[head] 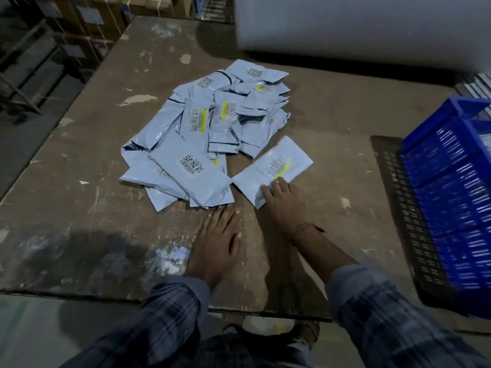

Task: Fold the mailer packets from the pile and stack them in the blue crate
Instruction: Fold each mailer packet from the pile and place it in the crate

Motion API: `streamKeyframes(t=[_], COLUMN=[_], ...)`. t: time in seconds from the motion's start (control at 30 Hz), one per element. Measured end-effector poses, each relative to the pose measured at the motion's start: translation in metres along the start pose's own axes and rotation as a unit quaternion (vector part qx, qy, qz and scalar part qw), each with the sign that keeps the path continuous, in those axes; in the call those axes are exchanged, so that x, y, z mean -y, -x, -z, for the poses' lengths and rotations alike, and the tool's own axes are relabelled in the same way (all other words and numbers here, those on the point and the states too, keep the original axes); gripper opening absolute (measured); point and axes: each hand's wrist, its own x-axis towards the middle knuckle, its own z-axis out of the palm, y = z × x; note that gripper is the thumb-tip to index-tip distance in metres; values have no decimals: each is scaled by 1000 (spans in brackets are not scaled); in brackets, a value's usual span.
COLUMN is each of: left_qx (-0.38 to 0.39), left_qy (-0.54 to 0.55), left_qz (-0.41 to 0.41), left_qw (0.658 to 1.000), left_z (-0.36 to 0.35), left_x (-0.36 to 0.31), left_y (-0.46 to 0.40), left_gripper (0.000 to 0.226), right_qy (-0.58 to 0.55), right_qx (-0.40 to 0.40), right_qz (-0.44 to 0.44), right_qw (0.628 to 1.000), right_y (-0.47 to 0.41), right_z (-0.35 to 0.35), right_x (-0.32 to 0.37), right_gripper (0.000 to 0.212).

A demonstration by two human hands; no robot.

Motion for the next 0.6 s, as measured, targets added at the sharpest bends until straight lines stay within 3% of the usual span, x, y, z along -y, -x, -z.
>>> streamKeyframes(t=[0.1, 0.17, 0.33, 0.4, 0.47, 0.6], left_qx=[1, 6, 6, 4, 1, -19], left_qy=[-5, -12, -37, -38, -34, -5], left_qz=[-4, -14, -44, -56, -64, -64], left_qw=[1000, 1000, 998, 998, 997, 998], left_z=[1, 1, 3, 3, 3, 3], left_x=[-3, -3, -5, -7, -8, -8], left_y=[0, 1, 1, 2, 3, 3], left_gripper=[61, 61, 57, 54, 53, 53], right_qy=[-6, -24, -95, -127, -149, -163], right_qx=[-41, -73, -118, -72, -32, -26], right_qz=[-54, -82, -243, -290, -272, -191], right_qw=[998, 994, 958, 946, 950, 968], right_y=[26, 47, 75, 82, 91, 107], right_z=[0, -2, -8, -20, -38, -46], right_x=[9, 15, 2, -3, 0, -2], right_gripper=[16, 9, 46, 64, 70, 68])
